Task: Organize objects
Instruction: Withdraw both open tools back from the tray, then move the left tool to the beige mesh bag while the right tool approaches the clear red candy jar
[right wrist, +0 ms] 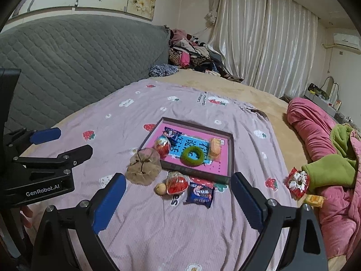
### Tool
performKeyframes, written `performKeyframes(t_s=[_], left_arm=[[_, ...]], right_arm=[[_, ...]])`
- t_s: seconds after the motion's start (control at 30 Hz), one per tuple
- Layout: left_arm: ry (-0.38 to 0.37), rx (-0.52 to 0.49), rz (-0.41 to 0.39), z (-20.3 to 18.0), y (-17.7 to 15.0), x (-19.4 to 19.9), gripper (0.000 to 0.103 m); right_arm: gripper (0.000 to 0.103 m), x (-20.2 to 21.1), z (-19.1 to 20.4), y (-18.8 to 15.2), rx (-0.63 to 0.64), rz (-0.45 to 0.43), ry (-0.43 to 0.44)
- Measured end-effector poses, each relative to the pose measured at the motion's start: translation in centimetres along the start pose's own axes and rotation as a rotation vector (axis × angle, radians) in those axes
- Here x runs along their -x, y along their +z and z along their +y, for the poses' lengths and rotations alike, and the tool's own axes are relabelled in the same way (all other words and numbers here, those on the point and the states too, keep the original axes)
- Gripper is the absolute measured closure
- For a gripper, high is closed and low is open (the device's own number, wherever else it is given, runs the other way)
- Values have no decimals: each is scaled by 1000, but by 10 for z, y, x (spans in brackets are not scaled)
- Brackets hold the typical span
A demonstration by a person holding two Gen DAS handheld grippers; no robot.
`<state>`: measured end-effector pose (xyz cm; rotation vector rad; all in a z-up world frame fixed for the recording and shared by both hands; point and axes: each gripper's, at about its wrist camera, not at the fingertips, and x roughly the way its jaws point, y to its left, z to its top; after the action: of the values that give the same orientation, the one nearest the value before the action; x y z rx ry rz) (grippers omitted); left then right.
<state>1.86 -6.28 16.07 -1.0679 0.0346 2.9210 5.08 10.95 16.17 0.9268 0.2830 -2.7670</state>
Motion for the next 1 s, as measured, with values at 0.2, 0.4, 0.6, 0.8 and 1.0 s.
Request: performKeyframes(t_s=[0.2, 0.4, 0.6, 0.8, 1.0], left_arm=[[-1, -15, 19, -4, -14, -6, 22], [-5, -24, 52, -8, -29, -21, 22], [-13, -28, 79, -9, -38, -37, 22], [-22, -33, 97, -13, -45, -53, 22], [-35, -34, 111, -14, -49, -70, 22]], right_arm=[[9, -8, 2, -15, -5, 29, -1], [9, -18, 1, -27, -10, 55, 1], [9, -30, 2, -37, -8, 82, 2], [9, -46, 0, -45, -13, 107, 7], [9, -61, -2, -49, -19, 123, 8]])
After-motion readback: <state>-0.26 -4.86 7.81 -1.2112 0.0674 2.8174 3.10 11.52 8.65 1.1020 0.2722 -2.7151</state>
